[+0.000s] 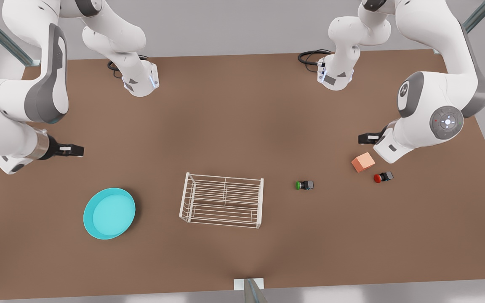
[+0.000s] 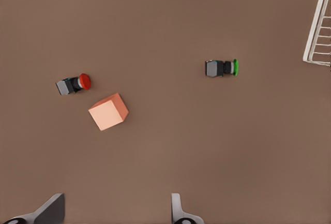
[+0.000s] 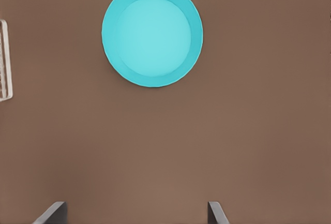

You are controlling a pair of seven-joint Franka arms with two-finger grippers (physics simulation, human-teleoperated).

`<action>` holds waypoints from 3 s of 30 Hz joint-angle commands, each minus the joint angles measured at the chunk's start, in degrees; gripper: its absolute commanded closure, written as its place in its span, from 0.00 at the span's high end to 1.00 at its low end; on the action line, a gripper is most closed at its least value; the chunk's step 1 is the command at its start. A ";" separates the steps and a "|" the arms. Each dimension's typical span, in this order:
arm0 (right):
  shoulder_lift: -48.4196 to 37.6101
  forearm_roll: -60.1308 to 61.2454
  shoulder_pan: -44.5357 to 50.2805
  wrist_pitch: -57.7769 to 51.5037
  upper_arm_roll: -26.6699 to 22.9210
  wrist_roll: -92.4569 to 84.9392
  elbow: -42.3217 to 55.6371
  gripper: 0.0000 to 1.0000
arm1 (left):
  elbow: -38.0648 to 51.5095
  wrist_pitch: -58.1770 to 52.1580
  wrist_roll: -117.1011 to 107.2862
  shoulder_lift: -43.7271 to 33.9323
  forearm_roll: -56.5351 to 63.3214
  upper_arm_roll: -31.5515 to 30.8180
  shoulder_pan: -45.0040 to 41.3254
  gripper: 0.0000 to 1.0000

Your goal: Place the plate on the shelf with right arm and place the red button switch in the plate with left arm

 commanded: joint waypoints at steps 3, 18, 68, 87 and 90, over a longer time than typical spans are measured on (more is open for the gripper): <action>1.29 -0.09 -0.13 2.66 -0.32 -0.50 1.11 1.00 | 0.64 1.31 -0.95 -0.08 -0.20 -0.02 0.16 1.00; 28.54 8.52 -9.80 33.15 -0.32 -14.13 3.14 1.00 | 0.55 1.66 -0.59 0.10 -0.11 0.07 0.60 1.00; 28.72 28.64 -12.34 13.74 10.57 -31.18 8.05 0.21 | 0.64 1.66 -0.51 0.53 0.60 0.15 1.30 1.00; 39.00 28.30 13.49 32.36 13.48 -4.02 21.94 0.21 | 1.69 1.31 -0.86 0.45 0.51 -0.02 0.87 1.00; 39.35 28.39 13.76 32.89 13.48 -4.02 21.86 0.21 | 1.87 1.31 -0.86 0.45 0.51 -0.11 0.78 1.00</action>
